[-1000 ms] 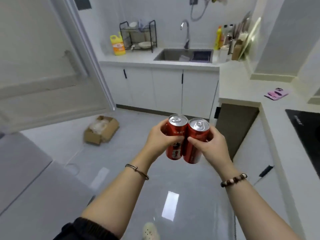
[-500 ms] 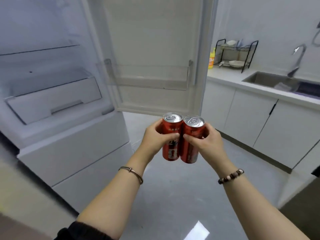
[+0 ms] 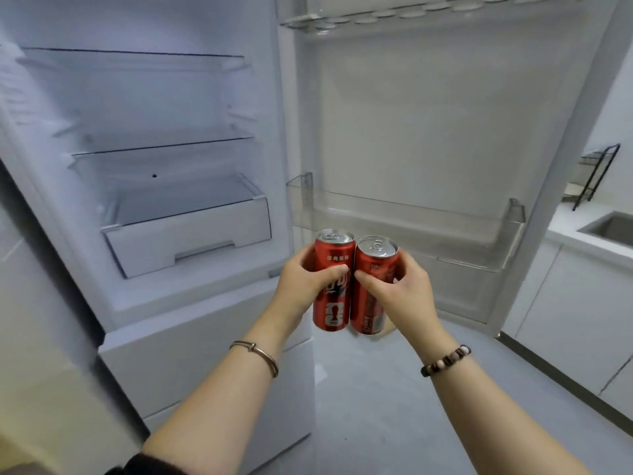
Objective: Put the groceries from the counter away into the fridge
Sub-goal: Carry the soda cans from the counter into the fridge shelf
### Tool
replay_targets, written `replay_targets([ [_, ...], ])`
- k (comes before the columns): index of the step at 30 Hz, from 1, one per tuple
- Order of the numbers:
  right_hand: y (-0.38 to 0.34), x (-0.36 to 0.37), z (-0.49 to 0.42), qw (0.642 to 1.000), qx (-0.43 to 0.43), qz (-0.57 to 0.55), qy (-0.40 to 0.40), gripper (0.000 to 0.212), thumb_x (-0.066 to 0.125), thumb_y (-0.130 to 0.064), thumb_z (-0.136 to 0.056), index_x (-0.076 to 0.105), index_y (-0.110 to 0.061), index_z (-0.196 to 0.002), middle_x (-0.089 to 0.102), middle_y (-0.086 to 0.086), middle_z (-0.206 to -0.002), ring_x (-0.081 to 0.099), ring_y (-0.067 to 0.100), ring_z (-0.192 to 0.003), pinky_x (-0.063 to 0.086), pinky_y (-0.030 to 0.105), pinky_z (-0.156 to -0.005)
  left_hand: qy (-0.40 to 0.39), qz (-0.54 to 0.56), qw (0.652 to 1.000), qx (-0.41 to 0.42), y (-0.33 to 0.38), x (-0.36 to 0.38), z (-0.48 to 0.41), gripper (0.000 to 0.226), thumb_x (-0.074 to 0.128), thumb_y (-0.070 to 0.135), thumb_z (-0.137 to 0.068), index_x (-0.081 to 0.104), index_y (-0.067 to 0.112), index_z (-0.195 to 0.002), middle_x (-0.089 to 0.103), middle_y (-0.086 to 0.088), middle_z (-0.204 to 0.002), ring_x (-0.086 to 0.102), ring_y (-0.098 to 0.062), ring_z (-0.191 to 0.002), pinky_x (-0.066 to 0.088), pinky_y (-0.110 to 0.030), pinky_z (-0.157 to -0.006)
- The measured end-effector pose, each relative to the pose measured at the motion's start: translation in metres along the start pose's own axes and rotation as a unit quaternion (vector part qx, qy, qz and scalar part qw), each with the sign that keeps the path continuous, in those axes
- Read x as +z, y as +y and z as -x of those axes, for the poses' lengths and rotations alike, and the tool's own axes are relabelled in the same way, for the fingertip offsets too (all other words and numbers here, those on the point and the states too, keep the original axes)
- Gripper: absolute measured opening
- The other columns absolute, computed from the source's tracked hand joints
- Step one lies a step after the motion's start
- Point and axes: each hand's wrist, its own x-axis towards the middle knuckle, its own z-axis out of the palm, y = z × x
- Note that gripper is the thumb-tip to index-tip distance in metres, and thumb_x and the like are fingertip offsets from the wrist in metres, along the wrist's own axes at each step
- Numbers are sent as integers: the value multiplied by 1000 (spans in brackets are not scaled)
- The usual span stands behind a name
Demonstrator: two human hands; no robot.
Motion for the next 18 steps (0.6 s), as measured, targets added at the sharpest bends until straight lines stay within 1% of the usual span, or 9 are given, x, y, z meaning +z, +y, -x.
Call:
replay_targets([
  [1,-4,5,-5,1000,-2,-18,-2,44,81,-15,-71,61,-21,-110,67,-14,-93,62,-10,-84,48,7,-68,-3,-2,1000,-1,3,-4,-5,38,73,9,-77,64,21,-112,72,2,-102,68,-12,-94,53,-21,-74],
  [3,-3,17,-12,999,3,-32,3,47,81,-19,-70,60,-23,-112,68,-14,-97,63,-7,-87,50,12,-72,10,2,1000,3,1,-11,-10,34,72,9,-78,65,23,-108,72,3,-100,69,-11,-92,53,-20,-73],
  [6,8,57,-47,999,12,-43,-22,51,82,-25,-68,60,-26,-113,69,-14,-99,64,-4,-89,51,20,-79,67,14,998,1,-5,-41,-35,31,71,9,-79,64,24,-105,72,3,-99,69,-11,-90,52,-21,-72],
  [7,10,71,-58,998,9,-53,-30,50,82,-25,-68,60,-27,-113,68,-15,-98,64,-5,-89,51,20,-79,87,13,996,1,-6,-53,-44,30,71,11,-79,64,23,-106,72,2,-100,69,-12,-92,53,-23,-74],
  [10,17,111,-90,995,-6,-76,-62,49,82,-24,-69,58,-32,-111,67,-19,-99,62,-8,-88,49,12,-75,131,0,991,-6,-14,-85,-70,32,70,16,-80,63,22,-111,71,1,-103,68,-15,-95,53,-30,-80],
  [11,21,123,-100,994,-7,-81,-74,50,82,-24,-69,58,-33,-111,67,-18,-100,62,-8,-89,48,12,-76,144,-4,990,-9,-17,-95,-78,33,70,17,-81,62,22,-112,71,0,-104,68,-16,-96,53,-31,-81],
  [13,28,149,-119,991,-7,-90,-99,53,82,-26,-68,57,-32,-115,66,-15,-104,62,-4,-93,49,16,-79,169,-7,986,-12,-20,-115,-95,33,69,18,-82,62,24,-113,71,1,-104,68,-16,-96,54,-33,-82],
  [15,32,175,-137,987,-7,-104,-122,54,82,-27,-69,55,-33,-115,65,-16,-105,62,-2,-96,49,19,-81,202,-13,979,-7,-21,-135,-111,28,68,17,-82,62,25,-109,72,1,-101,68,-16,-95,54,-31,-80],
  [18,32,211,-156,982,-10,-129,-141,53,81,-27,-70,54,-34,-116,65,-18,-103,61,-3,-94,49,18,-80,238,-14,971,6,-20,-163,-127,25,68,13,-83,63,24,-105,72,-1,-99,69,-17,-93,54,-31,-79],
])
